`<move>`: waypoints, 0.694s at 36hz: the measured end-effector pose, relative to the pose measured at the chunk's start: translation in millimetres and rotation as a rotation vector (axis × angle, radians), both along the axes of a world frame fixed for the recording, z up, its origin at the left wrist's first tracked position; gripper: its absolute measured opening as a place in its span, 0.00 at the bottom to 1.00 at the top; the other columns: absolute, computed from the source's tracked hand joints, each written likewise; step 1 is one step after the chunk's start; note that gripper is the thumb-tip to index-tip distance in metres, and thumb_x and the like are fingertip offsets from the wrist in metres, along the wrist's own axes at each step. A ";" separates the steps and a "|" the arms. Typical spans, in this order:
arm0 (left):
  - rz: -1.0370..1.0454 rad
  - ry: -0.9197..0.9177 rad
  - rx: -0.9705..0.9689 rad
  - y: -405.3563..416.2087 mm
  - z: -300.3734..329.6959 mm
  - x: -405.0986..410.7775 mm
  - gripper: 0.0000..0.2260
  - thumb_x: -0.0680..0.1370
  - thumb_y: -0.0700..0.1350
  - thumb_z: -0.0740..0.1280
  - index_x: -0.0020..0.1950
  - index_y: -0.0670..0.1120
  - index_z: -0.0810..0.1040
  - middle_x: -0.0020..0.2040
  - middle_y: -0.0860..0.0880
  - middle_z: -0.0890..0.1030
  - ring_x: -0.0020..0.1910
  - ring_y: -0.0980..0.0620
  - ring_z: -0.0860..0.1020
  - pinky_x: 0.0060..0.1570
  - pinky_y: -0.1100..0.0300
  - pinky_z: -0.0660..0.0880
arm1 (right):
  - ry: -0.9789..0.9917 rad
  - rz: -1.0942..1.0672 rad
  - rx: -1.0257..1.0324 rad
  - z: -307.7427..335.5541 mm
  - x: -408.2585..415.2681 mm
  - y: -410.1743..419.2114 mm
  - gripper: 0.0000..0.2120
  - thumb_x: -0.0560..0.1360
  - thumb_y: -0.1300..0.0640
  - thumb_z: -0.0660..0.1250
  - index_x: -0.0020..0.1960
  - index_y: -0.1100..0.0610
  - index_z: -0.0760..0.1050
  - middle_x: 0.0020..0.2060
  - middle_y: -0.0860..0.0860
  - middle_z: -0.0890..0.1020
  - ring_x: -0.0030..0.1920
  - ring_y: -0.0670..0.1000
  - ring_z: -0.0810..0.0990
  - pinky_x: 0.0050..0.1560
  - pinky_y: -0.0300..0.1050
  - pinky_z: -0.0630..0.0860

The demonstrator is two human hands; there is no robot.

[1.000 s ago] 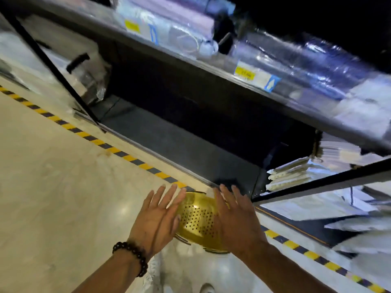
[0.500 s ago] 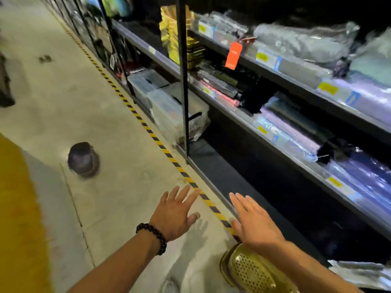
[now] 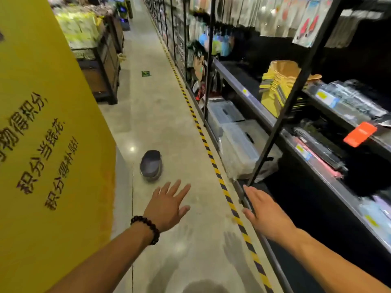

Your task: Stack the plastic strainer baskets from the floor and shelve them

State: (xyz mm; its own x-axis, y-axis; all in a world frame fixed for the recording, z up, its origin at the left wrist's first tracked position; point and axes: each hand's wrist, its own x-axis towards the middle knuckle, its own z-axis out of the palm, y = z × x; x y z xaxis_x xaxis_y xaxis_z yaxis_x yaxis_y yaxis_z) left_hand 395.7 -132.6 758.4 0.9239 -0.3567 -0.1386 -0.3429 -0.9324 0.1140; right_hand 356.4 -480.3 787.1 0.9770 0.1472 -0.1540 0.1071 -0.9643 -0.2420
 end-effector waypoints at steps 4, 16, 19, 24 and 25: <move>0.091 -0.008 0.010 29.1 1.2 25.0 0.32 0.84 0.67 0.51 0.84 0.61 0.45 0.86 0.50 0.51 0.83 0.41 0.53 0.79 0.41 0.56 | 0.000 0.088 -0.002 0.5 57.0 29.6 0.35 0.82 0.39 0.57 0.84 0.46 0.47 0.81 0.48 0.60 0.80 0.52 0.59 0.78 0.52 0.64; 0.186 -0.015 0.182 68.1 -22.4 153.5 0.32 0.83 0.65 0.55 0.84 0.60 0.49 0.85 0.47 0.55 0.82 0.38 0.58 0.77 0.38 0.58 | 0.008 0.334 -0.012 -25.7 269.3 65.7 0.35 0.83 0.42 0.58 0.84 0.47 0.45 0.83 0.51 0.53 0.81 0.56 0.56 0.77 0.55 0.64; 0.244 -0.016 0.198 65.3 -20.2 195.4 0.32 0.83 0.65 0.57 0.84 0.58 0.53 0.85 0.47 0.58 0.80 0.38 0.61 0.75 0.38 0.61 | 0.011 0.366 -0.040 -22.2 330.2 62.2 0.35 0.83 0.42 0.58 0.84 0.46 0.44 0.83 0.50 0.53 0.81 0.56 0.57 0.77 0.54 0.64; 0.335 -0.004 0.153 66.2 -21.4 253.8 0.31 0.83 0.64 0.55 0.84 0.59 0.50 0.84 0.48 0.58 0.81 0.38 0.60 0.76 0.38 0.61 | -0.006 0.441 -0.096 -18.2 419.7 59.6 0.35 0.83 0.44 0.60 0.84 0.48 0.47 0.83 0.52 0.55 0.80 0.57 0.59 0.76 0.55 0.66; 0.353 0.008 0.142 67.3 -21.8 262.1 0.31 0.83 0.64 0.55 0.84 0.59 0.50 0.84 0.47 0.58 0.81 0.39 0.60 0.76 0.38 0.61 | -0.008 0.449 -0.103 -18.1 434.6 61.0 0.35 0.83 0.44 0.61 0.84 0.49 0.48 0.83 0.53 0.56 0.80 0.57 0.60 0.75 0.55 0.67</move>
